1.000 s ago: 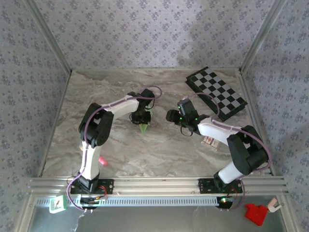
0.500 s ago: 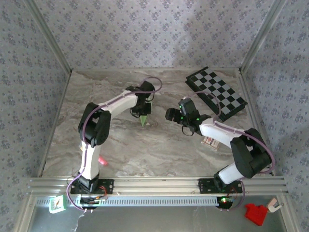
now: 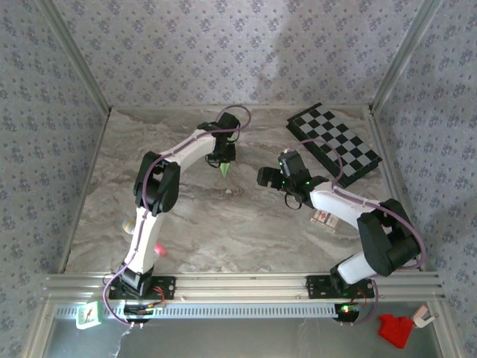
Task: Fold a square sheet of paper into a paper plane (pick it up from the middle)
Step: Move the paper plane to the center of the table.
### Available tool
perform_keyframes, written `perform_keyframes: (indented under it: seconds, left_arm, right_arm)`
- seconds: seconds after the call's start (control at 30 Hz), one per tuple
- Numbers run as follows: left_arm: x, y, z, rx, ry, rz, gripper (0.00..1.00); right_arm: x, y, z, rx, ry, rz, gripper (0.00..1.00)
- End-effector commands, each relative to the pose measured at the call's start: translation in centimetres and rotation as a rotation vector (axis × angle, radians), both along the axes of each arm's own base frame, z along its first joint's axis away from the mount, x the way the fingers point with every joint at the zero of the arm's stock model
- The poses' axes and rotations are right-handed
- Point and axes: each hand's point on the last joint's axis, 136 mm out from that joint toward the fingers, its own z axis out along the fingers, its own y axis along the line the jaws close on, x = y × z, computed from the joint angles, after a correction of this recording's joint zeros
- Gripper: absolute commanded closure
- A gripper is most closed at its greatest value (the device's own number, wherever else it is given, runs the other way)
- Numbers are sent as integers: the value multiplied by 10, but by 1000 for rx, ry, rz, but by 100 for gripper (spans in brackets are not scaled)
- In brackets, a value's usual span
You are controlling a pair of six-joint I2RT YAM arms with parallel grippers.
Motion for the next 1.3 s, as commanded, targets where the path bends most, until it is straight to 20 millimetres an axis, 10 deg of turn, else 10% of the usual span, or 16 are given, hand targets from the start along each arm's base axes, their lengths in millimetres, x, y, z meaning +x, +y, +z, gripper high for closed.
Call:
perform_keyframes:
  seconds: [0.0, 1.27]
  left_arm:
    - [0, 0, -5, 24, 23, -8, 89]
    - [-15, 3, -47, 87, 113, 25, 58]
  right_arm:
    - [-2, -2, 5, -5, -3, 8, 3]
    - [-8, -2, -1, 30, 28, 1, 1]
